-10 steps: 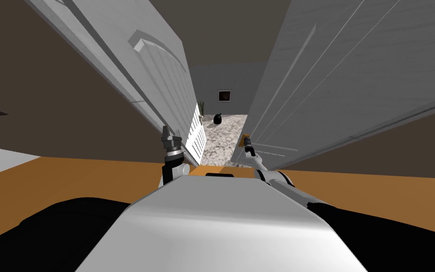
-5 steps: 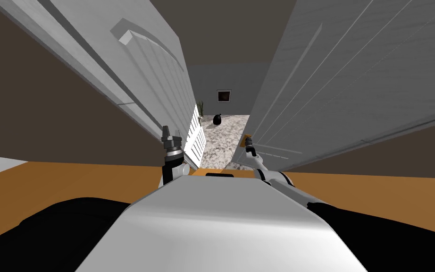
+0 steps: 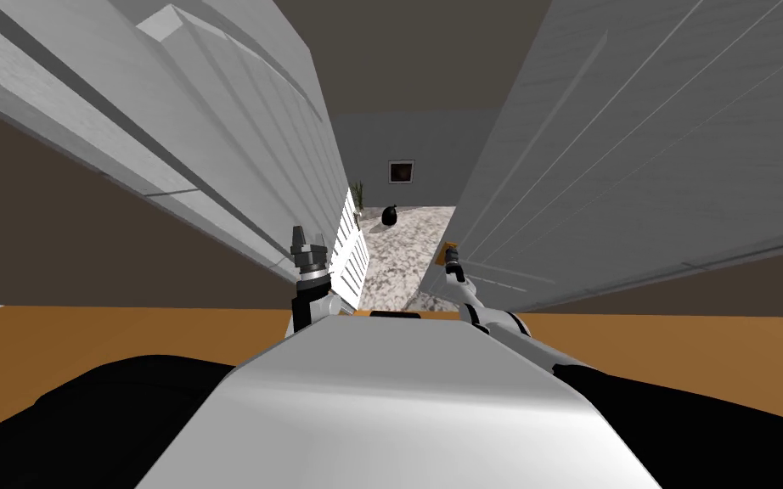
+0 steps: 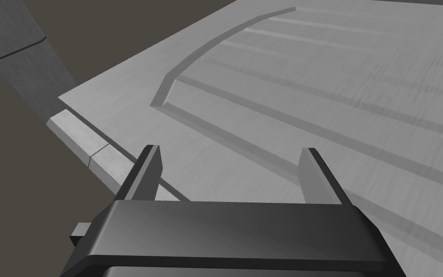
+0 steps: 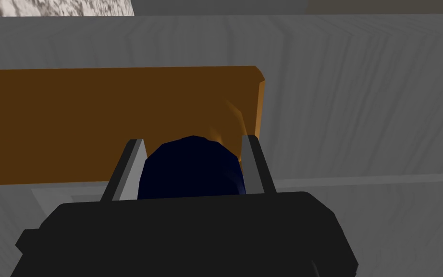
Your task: Push the door open
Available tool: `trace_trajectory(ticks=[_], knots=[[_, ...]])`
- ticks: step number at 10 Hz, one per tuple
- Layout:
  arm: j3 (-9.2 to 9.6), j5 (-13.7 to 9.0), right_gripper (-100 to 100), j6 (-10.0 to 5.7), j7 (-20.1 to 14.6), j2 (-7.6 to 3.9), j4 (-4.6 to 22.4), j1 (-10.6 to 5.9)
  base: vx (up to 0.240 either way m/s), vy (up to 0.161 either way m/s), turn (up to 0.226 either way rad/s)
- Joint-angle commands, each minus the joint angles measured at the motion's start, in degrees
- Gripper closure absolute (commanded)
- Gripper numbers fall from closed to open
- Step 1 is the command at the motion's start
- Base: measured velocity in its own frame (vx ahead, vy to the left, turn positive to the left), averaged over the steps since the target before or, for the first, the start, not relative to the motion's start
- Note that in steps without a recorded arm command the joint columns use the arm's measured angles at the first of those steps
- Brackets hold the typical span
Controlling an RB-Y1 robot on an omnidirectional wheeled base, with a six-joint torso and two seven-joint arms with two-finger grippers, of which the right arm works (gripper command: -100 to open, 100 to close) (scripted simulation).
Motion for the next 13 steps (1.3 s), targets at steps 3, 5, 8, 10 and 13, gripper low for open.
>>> trace_trajectory(ticks=[3, 5, 8, 10, 13], knots=[[-1.79, 0.0, 100, -0.46, 0.4, -0.94, 1.0, -0.38, 0.106, 0.035, -0.028], [-3.18, 0.0, 100, -0.37, 1.0, -0.95, 1.1, -0.28, 0.101, 0.054, -0.036], [-6.17, 0.1, 100, -0.18, 2.2, -0.97, 1.2, -0.08, 0.184, 0.074, -0.061], [-7.96, 0.2, 100, -0.06, 3.0, -0.98, 1.3, 0.05, 0.2, 0.049, -0.04], [-10.11, 0.3, 100, 0.08, 3.9, -1.0, 1.4, 0.2, 0.191, 0.056, -0.05]])
